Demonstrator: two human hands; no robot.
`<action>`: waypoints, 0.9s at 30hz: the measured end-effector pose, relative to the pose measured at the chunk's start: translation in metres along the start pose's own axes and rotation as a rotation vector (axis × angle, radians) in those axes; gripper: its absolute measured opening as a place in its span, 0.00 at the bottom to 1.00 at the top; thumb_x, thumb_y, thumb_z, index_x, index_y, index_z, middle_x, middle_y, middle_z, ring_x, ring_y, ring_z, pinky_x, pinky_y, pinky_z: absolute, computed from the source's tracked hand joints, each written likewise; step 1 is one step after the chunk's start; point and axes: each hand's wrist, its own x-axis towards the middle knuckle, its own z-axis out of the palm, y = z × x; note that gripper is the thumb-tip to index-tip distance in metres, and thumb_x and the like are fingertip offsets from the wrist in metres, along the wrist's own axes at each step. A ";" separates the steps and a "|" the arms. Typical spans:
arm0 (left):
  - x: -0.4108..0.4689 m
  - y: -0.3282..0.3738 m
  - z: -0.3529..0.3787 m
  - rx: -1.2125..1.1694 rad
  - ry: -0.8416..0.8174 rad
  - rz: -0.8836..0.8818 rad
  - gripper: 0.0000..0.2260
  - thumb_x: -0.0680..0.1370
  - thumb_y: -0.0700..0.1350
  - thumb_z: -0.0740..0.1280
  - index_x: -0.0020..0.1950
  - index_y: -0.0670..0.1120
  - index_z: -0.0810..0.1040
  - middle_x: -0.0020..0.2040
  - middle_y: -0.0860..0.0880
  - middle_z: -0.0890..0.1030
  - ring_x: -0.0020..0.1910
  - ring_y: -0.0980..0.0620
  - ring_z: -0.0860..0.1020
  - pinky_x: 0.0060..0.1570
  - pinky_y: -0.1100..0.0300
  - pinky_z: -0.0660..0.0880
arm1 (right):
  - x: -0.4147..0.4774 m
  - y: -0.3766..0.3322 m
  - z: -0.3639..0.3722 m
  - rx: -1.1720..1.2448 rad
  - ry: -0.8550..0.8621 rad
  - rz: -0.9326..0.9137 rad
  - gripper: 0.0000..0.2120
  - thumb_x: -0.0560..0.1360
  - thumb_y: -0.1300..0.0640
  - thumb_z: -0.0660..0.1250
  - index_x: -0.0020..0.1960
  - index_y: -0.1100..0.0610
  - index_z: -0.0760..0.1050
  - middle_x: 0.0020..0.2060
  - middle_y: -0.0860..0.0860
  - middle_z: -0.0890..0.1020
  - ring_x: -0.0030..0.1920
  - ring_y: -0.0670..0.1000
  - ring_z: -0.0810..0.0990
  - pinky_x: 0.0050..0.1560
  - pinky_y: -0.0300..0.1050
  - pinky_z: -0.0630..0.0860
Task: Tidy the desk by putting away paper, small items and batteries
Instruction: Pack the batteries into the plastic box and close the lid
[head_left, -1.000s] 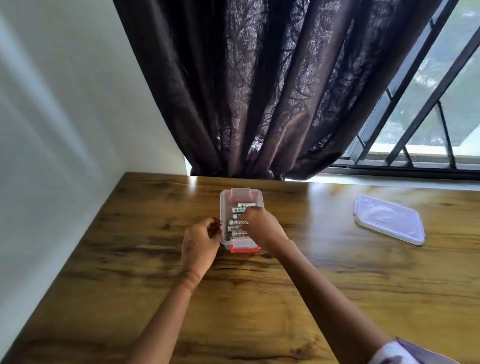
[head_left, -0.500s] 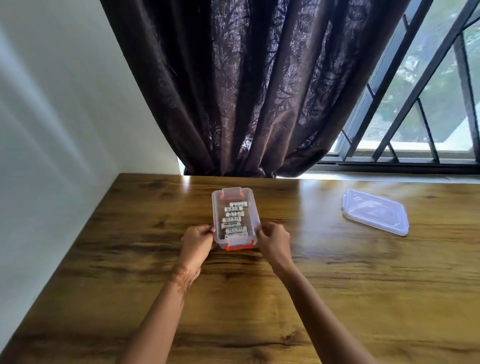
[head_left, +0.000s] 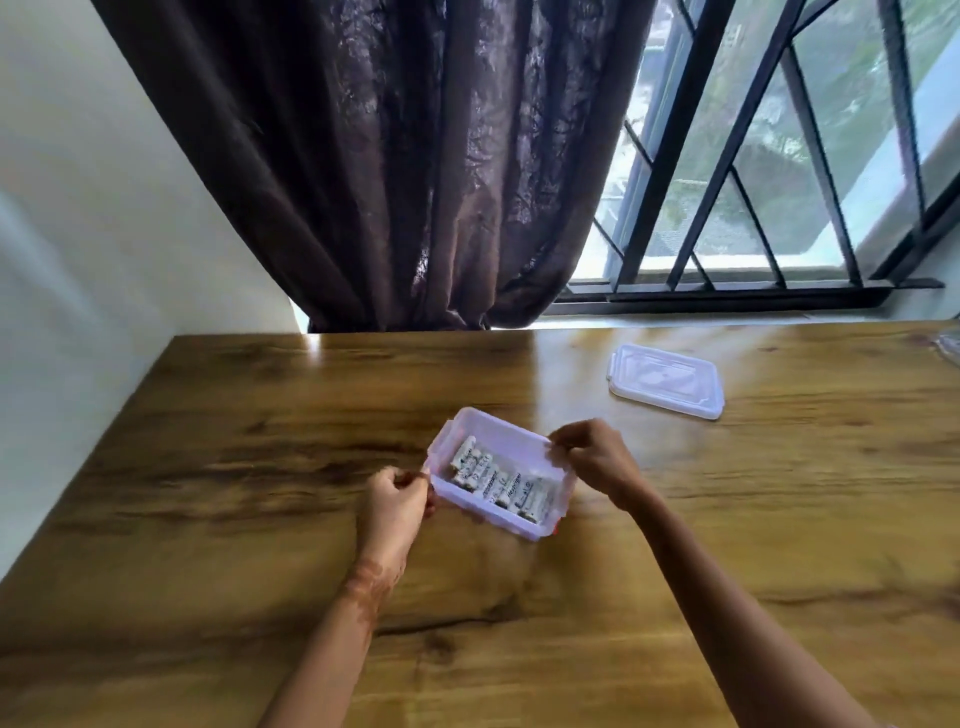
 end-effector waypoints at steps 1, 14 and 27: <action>-0.002 -0.001 0.002 0.030 0.010 0.016 0.08 0.75 0.39 0.66 0.36 0.42 0.76 0.31 0.45 0.79 0.30 0.49 0.77 0.45 0.48 0.78 | -0.001 0.005 -0.007 -0.001 -0.029 -0.001 0.13 0.69 0.72 0.63 0.47 0.62 0.82 0.39 0.53 0.82 0.40 0.46 0.75 0.38 0.37 0.70; -0.025 -0.005 0.029 0.251 -0.036 0.126 0.06 0.71 0.45 0.72 0.36 0.45 0.82 0.36 0.48 0.84 0.41 0.47 0.82 0.43 0.51 0.77 | -0.001 0.038 -0.041 0.033 -0.169 -0.074 0.12 0.73 0.68 0.66 0.56 0.65 0.79 0.52 0.57 0.82 0.46 0.45 0.78 0.37 0.23 0.72; -0.018 0.000 0.024 0.200 -0.080 0.044 0.04 0.67 0.45 0.76 0.37 0.46 0.83 0.38 0.48 0.84 0.41 0.50 0.81 0.47 0.54 0.77 | 0.051 0.106 -0.091 -0.536 0.264 -0.060 0.13 0.76 0.64 0.56 0.59 0.61 0.72 0.59 0.57 0.76 0.57 0.59 0.75 0.47 0.46 0.70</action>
